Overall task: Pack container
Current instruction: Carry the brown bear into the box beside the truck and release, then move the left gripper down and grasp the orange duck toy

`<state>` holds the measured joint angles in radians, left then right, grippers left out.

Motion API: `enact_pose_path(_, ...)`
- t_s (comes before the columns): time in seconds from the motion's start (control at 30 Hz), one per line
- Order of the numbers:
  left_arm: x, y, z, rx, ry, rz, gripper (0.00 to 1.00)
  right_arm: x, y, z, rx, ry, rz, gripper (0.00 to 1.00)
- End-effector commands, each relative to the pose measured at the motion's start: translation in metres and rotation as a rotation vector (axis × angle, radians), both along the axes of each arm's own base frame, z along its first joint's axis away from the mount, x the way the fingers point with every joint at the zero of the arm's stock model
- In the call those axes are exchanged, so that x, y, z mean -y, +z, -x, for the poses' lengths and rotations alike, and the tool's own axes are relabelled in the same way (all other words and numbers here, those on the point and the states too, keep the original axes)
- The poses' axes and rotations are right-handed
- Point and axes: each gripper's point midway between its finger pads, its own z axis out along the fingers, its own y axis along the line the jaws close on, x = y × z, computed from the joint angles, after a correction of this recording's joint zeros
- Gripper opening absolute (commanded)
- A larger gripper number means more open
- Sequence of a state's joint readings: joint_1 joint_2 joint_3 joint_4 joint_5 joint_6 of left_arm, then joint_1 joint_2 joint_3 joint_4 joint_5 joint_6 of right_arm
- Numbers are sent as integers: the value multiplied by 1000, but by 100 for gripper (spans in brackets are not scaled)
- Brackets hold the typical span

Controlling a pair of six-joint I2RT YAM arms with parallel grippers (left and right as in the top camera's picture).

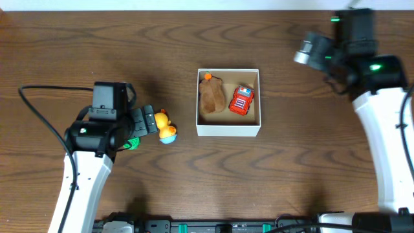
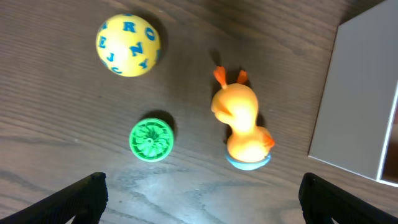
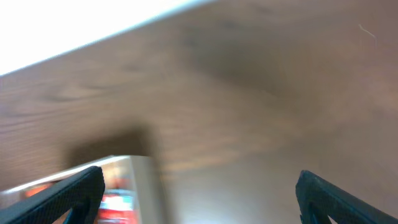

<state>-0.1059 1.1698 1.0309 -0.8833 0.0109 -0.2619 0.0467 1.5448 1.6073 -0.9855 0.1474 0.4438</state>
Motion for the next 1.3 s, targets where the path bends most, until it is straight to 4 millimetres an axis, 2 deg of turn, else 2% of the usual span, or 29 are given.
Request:
enact_pose_path(0.0,-5,1,-7,3,80,-16,98,34,-50,14,-171,-30,-49,99)
enact_pose_path(0.1,-3,-8,-8,-29,123,15,98,64,-87,30,-285,-104,-66,99)
enact_pose_path(0.17,1,-18,-10,-65,136,28,98,73,-107,37,-338,-124,-74,99)
enact_pose_path(0.3,12,-46,-19,-147,141,45,98,79,-142,47,-425,-134,-86,99)
enact_pose_path(0.37,21,-61,-25,-181,135,72,98,77,-151,47,-449,-124,-89,99)
enact_pose_path(0.6,42,-108,-39,-273,173,121,98,75,-158,47,-467,-120,-99,99)
enact_pose_path(0.8,51,-142,-36,-360,237,118,100,72,-158,46,-463,-112,-116,99)
enact_pose_path(0.97,57,-159,-28,-413,220,95,88,72,-158,46,-465,-111,-120,99)
enact_pose_path(1.13,58,-159,-28,-414,217,95,44,72,-158,46,-465,-111,-120,99)
enact_pose_path(1.17,58,-158,-28,-413,217,95,38,72,-158,46,-465,-111,-120,99)
enact_pose_path(1.27,58,-153,-30,-395,210,99,33,72,-158,46,-465,-111,-120,99)
